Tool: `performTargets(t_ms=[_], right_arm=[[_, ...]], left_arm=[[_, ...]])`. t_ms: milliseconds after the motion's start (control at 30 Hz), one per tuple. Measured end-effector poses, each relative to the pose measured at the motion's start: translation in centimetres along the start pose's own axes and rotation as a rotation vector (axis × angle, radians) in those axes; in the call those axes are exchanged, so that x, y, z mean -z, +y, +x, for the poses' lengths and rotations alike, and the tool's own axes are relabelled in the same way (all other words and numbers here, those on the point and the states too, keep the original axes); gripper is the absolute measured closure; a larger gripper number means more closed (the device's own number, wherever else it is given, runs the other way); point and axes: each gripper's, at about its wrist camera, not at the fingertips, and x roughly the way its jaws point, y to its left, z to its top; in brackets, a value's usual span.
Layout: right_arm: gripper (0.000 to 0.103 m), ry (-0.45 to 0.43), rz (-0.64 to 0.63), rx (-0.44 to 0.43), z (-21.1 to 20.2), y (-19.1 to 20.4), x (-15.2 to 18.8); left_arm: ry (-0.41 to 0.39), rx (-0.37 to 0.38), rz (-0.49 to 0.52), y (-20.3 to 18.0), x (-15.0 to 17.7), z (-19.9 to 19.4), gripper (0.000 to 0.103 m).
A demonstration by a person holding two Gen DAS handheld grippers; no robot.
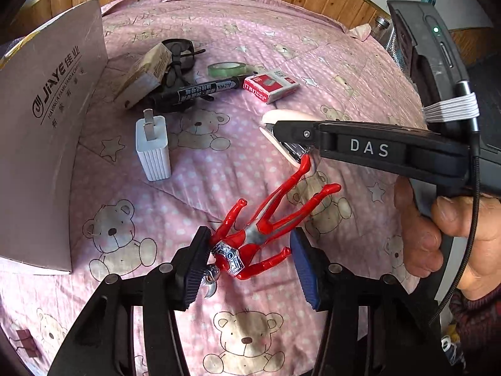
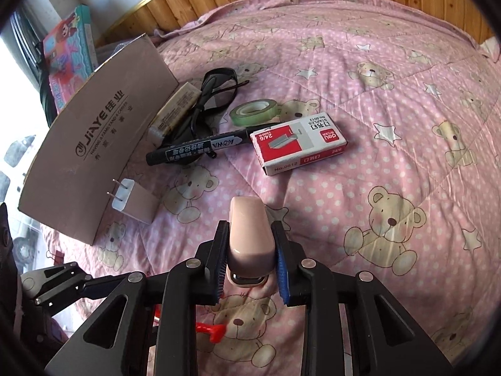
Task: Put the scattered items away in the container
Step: 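Carry the red figure and pink stapler over the yellow-lined white box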
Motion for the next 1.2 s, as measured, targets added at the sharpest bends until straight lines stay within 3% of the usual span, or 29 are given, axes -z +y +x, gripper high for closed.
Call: performTargets(t_ms=[67,133,233,300,333,467,633,667,733,800,833,900,1200], right_arm=[[0.075,-0.01,-0.008,0.006,-0.4,0.0,0.0],[0.075,-0.017,-0.012,0.006,-0.9,0.0,0.0],[0.076,-0.038,-0.005,0.01,-1.7,-0.3,0.0],[0.076,-0.055,0.013,0.002,-2.2,-0.6,-0.1],[0.076,-0.061,0.015,0.002,-2.4,-0.7,-0.1],[0.076,-0.051,0.005,0.006,-2.1,-0.5,0.1],[0.075,-0.037,-0.012,0.004,-1.5,-0.8,0.7],[0.074,-0.029,-0.02,0.008,-1.4,-0.9,0.9],[0.072,-0.031,-0.027,0.017,-1.3,-1.1,1.1],[0.071,-0.041,-0.024,0.016,-1.0,-1.5,1.2],[0.073,-0.044,-0.013,-0.004,-0.8,-1.7,1.2],[0.075,-0.046,0.017,-0.032,-0.9,-2.2,1.2],[0.076,-0.103,0.05,-0.042,-3.3,-2.6,0.8]], left_arm=[[0.013,0.02,0.017,-0.4,-0.1,0.7,0.04],[0.018,0.0,0.053,-0.9,-0.1,1.8,0.04],[-0.002,-0.025,0.087,-1.5,-0.1,1.9,0.051],[-0.004,0.012,0.051,-0.9,-0.1,1.3,0.055],[-0.009,0.016,0.04,-0.7,0.0,1.0,0.069],[-0.02,0.004,0.039,-0.7,0.2,-0.1,0.073],[-0.006,0.002,0.052,-1.1,0.5,0.3,0.069],[-0.002,-0.004,0.054,-1.2,0.6,0.5,0.066],[0.004,0.017,0.065,-1.5,0.5,1.1,0.048],[-0.018,0.009,0.085,-1.9,0.6,1.5,0.044],[-0.034,-0.005,0.108,-2.3,0.6,1.7,0.044],[-0.039,-0.042,0.138,-3.0,0.5,1.9,0.054],[-0.075,-0.006,0.102,-2.4,0.3,-0.7,0.055]])
